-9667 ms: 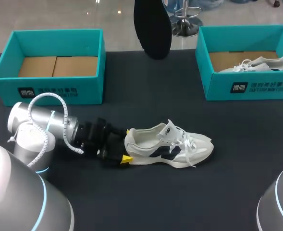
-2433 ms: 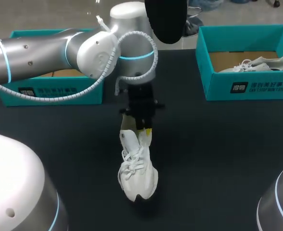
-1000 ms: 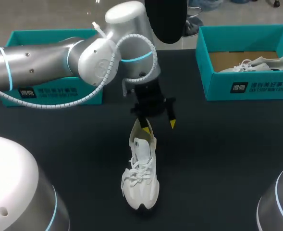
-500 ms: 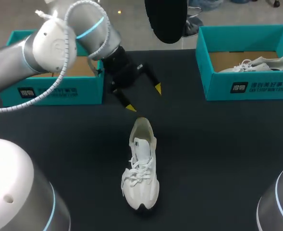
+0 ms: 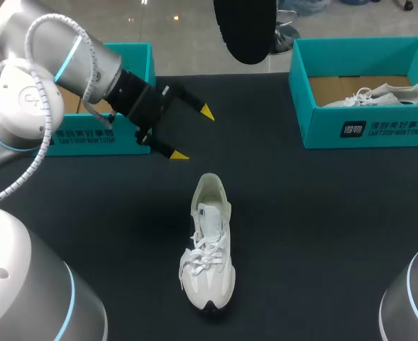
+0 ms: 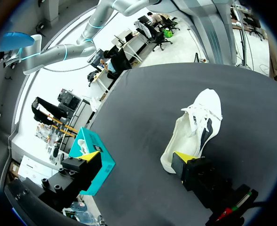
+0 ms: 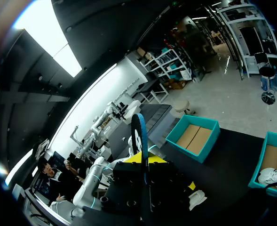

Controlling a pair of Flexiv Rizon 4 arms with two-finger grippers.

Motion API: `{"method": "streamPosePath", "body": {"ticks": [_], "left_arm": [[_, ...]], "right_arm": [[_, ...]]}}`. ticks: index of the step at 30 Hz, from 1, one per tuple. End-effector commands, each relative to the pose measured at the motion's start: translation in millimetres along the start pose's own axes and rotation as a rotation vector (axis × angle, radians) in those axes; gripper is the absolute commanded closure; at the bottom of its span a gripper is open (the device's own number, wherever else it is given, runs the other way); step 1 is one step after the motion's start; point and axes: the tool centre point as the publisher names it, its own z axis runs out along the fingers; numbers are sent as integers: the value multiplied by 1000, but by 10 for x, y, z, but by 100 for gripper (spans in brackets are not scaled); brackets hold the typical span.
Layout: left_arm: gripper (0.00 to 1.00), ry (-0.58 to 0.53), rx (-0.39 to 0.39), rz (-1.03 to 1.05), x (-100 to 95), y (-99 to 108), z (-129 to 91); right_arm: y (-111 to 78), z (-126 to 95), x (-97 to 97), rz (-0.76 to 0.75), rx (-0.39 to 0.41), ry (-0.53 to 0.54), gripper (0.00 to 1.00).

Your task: Take the shoe out of the shoebox, open the shoe tongue, remove and reinsert the insole, then place the shoe into the shoebox

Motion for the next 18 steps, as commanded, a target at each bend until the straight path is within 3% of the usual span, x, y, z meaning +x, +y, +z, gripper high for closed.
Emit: {"method": "streamPosePath", "body": {"ticks": [1, 5, 8, 12, 18], "left_arm": [[0, -654, 35, -93, 74, 6, 24], [0, -654, 35, -93, 74, 6, 24], [0, -703, 16, 17, 0, -36, -57], [0, -724, 48, 132, -74, -114, -132], [0, -716, 44, 213, -167, -147, -186]], "right_arm": [[-1, 5, 3, 2, 0, -3, 100], [-1, 5, 3, 2, 0, -3, 100], [-1, 5, 3, 2, 0, -3, 100], [-1, 5, 3, 2, 0, -3, 100], [-1, 5, 3, 2, 0, -3, 100]]}}
